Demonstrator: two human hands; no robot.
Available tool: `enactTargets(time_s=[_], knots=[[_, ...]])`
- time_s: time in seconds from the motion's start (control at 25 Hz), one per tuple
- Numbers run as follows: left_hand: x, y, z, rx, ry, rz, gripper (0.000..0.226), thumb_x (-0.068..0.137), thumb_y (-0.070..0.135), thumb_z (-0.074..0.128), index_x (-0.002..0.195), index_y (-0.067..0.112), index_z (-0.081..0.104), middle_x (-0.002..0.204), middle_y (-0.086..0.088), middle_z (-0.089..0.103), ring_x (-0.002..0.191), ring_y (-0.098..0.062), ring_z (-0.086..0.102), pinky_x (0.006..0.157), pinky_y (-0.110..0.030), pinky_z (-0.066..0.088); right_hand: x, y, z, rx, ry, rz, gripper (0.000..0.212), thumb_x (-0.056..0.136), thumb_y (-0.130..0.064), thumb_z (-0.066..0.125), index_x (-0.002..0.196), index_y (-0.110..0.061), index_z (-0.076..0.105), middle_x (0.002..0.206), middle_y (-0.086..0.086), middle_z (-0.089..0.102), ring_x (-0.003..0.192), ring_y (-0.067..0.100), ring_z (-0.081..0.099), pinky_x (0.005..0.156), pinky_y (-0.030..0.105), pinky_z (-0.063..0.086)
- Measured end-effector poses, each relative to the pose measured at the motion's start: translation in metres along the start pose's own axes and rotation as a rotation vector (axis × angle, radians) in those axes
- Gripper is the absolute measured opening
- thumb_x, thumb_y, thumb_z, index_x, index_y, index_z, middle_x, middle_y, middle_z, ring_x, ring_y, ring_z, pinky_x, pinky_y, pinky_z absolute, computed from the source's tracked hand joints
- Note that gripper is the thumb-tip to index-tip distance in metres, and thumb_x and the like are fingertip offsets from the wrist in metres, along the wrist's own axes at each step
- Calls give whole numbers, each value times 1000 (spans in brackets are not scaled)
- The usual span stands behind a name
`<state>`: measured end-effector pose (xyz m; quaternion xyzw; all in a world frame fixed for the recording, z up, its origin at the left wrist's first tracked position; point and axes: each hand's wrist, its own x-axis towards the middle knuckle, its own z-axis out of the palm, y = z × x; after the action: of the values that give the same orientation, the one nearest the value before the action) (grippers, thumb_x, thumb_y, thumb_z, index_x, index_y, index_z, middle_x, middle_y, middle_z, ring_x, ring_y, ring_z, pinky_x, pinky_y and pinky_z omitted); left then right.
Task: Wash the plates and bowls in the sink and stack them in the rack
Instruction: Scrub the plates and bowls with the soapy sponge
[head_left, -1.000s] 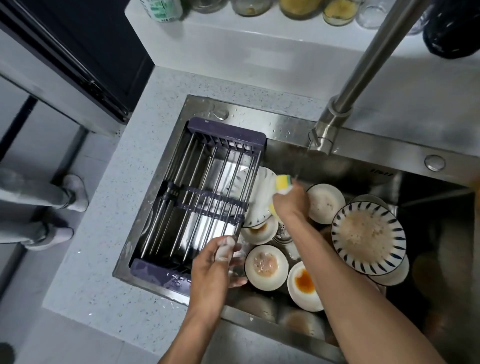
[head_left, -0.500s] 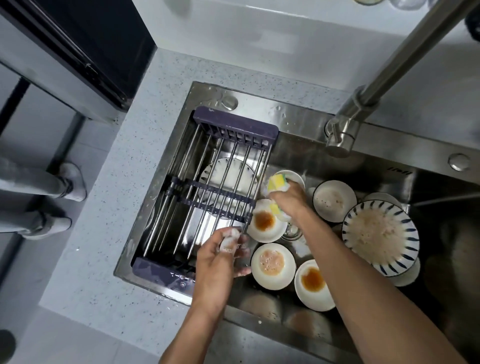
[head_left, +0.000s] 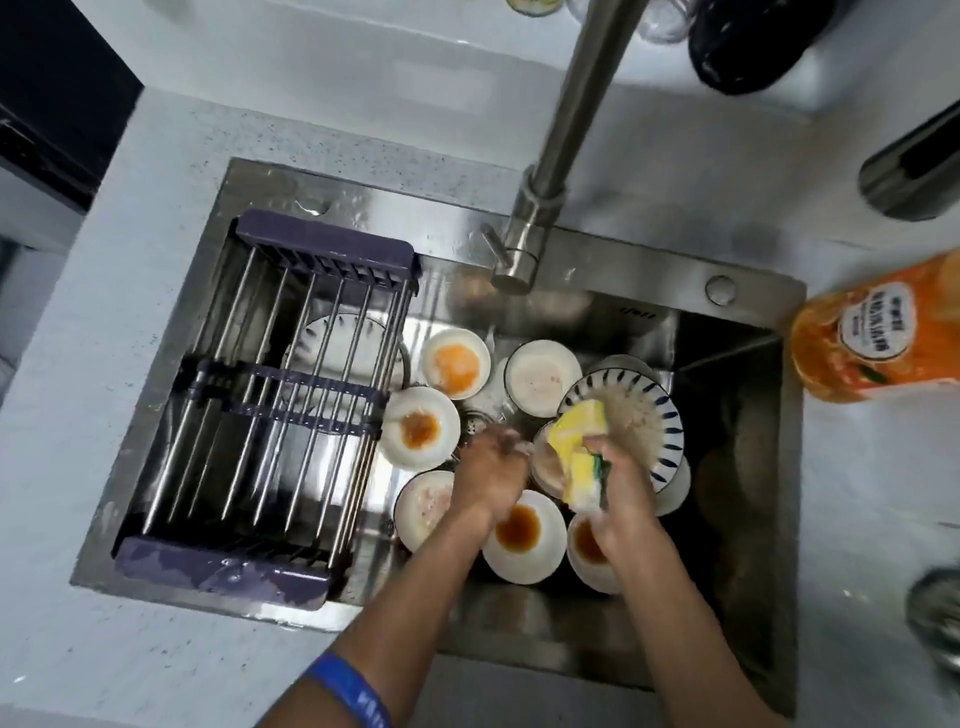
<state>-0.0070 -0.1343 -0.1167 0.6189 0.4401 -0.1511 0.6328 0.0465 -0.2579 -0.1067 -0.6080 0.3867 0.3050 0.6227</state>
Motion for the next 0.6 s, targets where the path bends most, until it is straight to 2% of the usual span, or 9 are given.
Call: enactTargets(time_s=[0.08,0.2,0.32,0.36,0.4,0.48,0.6], knots=[[20,-8,40,36,-41,-36,12,88,12,63,98,18,63,109,-5,69,101,-21,63,89,-28,50,5,-5,-26,-43,95,-118,28,77,-20,68,103,-13,73,83,8,70,74,25,64,66,37,48],[39,-18,84,-157,-71,-130,22,91,-4,57,103,13,63,115,-11,70,96,-23,64,83,-35,57,8,-6,-55,-78,148,-214,24,84,-13,67,106,-22,71,97,7,70,85,25,65,73,40,50],[46,-29,97,-232,-3,-171,29,94,-4,54,111,18,62,107,-6,71,82,-21,68,54,-29,59,1,-5,-69,-53,125,-278,27,88,-7,64,109,-22,68,102,7,70,88,22,66,75,37,51],[43,-29,94,-252,16,-162,31,94,-4,54,111,20,61,106,-5,70,82,-21,68,50,-27,57,-2,-7,-73,-46,122,-298,28,88,-6,64,110,-22,68,103,6,71,88,20,66,75,36,52],[38,-29,85,-281,29,-145,33,93,-6,53,112,21,61,104,-3,70,84,-21,68,50,-25,57,-5,-8,-76,-51,118,-316,29,88,-5,63,110,-23,68,103,5,71,88,17,67,76,34,53],[20,-30,58,-326,61,-78,39,93,-7,53,117,21,62,106,0,71,93,-20,69,61,-23,59,-8,-8,-77,-67,93,-341,28,88,-6,64,109,-25,68,105,5,71,89,17,67,78,35,54],[-15,-45,12,-355,144,-85,41,92,-6,54,123,20,64,108,-2,74,98,-22,71,75,-33,61,-18,-6,-67,-106,35,-359,26,88,-8,66,109,-24,69,106,7,72,92,20,67,79,35,55]])
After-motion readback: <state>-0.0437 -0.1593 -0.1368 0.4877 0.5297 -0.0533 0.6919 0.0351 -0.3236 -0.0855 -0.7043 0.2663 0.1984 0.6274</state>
